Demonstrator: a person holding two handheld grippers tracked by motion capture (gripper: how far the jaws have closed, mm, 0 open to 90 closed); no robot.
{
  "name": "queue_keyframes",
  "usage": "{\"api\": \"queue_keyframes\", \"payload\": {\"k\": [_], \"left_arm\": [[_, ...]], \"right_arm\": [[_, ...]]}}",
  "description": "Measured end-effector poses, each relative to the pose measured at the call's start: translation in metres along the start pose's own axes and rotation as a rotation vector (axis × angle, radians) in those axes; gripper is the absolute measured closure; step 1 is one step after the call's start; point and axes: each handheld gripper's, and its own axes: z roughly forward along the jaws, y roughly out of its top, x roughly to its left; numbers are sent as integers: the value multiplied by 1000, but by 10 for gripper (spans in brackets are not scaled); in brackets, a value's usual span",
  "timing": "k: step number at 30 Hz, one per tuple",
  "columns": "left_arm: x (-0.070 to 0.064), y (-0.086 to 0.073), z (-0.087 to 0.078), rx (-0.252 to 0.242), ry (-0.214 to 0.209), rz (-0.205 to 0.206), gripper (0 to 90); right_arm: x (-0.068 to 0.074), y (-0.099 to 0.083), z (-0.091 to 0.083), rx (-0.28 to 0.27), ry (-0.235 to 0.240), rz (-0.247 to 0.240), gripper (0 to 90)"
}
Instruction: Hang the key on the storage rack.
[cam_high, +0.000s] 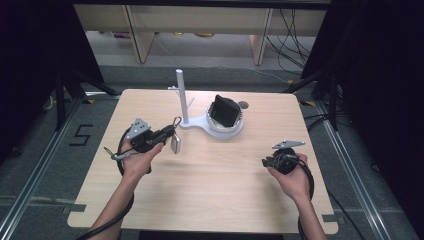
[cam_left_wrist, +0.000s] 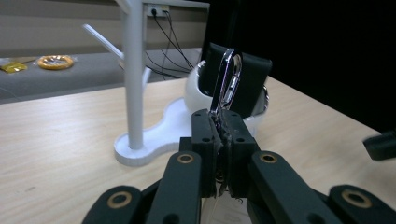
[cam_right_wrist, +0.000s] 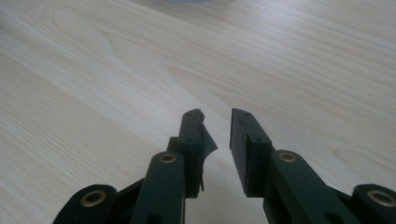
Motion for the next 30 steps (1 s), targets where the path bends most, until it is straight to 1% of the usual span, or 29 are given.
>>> {"api": "queue_keyframes", "payload": {"k": [4, 7, 8, 9, 11, 14, 17, 18, 19, 20, 22, 23, 27, 30], "left_arm": [[10, 7, 4, -17, 45, -14, 851], [17, 11, 7, -19, 68, -25, 850], [19, 13, 9, -24, 69, -28, 851], [21, 14, 10, -23, 73, -32, 851], [25, 17, 12, -31, 82, -41, 851], [30, 22, 16, -41, 86, -61, 851], [36, 28, 21, -51, 79, -75, 850], [39, 30, 23, -53, 77, -82, 850], [41, 31, 25, -54, 73, -90, 851], [43, 32, 27, -61, 64, -100, 850], [46, 35, 30, -63, 61, -107, 851], [47, 37, 32, -67, 55, -111, 850], [50, 43, 35, -87, 33, -134, 850], [51, 45, 37, -99, 30, -147, 850]], "right_arm": [[0, 0, -1, -4, -6, -3, 751], [0, 0, -1, -7, -3, 0, 751], [0, 0, -1, -7, -6, -2, 751], [0, 0, 0, -15, -11, -15, 751], [0, 0, 0, -7, 1, -3, 751], [0, 0, 0, -9, -2, -2, 751], [0, 0, 0, -3, -2, -4, 751], [-1, 0, 0, -6, -6, -22, 751], [-1, 0, 1, -5, -7, -23, 751], [-1, 0, 1, -5, -7, -23, 751], [-1, -1, 1, -13, -4, -20, 751], [0, 0, 0, -2, -1, -5, 751], [-1, 0, 0, -6, 2, -4, 751], [-1, 0, 0, -7, 2, -5, 751]]}}
